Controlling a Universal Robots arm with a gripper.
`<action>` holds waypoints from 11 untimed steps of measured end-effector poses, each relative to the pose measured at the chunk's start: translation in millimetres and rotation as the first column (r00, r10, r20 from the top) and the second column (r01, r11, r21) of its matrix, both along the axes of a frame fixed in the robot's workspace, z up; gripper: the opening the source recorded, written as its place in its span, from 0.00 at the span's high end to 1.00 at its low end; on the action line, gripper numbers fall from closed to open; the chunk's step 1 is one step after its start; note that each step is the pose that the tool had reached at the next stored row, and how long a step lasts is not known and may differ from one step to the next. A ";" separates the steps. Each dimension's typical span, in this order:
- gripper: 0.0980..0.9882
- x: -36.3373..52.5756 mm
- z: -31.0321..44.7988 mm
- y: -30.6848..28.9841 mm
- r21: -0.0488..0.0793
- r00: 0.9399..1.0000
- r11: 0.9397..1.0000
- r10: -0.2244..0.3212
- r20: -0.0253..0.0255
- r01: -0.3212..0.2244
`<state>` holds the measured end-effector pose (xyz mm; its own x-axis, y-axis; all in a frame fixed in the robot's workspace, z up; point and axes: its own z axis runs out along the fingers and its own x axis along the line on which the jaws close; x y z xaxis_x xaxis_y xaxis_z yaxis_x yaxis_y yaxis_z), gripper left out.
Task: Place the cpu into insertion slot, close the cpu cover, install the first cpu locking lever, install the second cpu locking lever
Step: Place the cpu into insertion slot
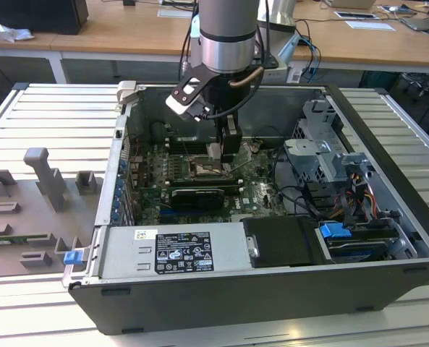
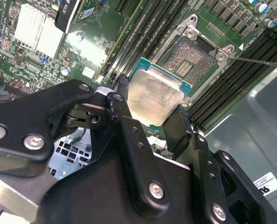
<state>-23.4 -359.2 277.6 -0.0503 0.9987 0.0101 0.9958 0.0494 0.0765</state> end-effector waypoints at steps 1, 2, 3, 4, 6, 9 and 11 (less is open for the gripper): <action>0.50 0.1 -0.2 0.0 -0.002 1.000 1.000 0.000 0.000 0.000; 0.50 0.1 -0.3 0.0 -0.002 1.000 1.000 0.000 0.000 0.000; 0.50 0.0 -0.4 0.0 -0.002 1.000 1.000 0.000 0.000 0.000; 0.50 0.0 -0.5 0.0 -0.002 1.000 1.000 0.000 0.000 0.000; 0.50 0.0 -0.6 0.0 -0.002 1.000 1.000 0.000 0.000 0.000; 0.50 0.0 -0.6 0.0 -0.002 1.000 1.000 0.000 0.000 0.000; 0.50 0.0 -0.6 0.0 -0.002 1.000 1.000 0.000 0.000 0.000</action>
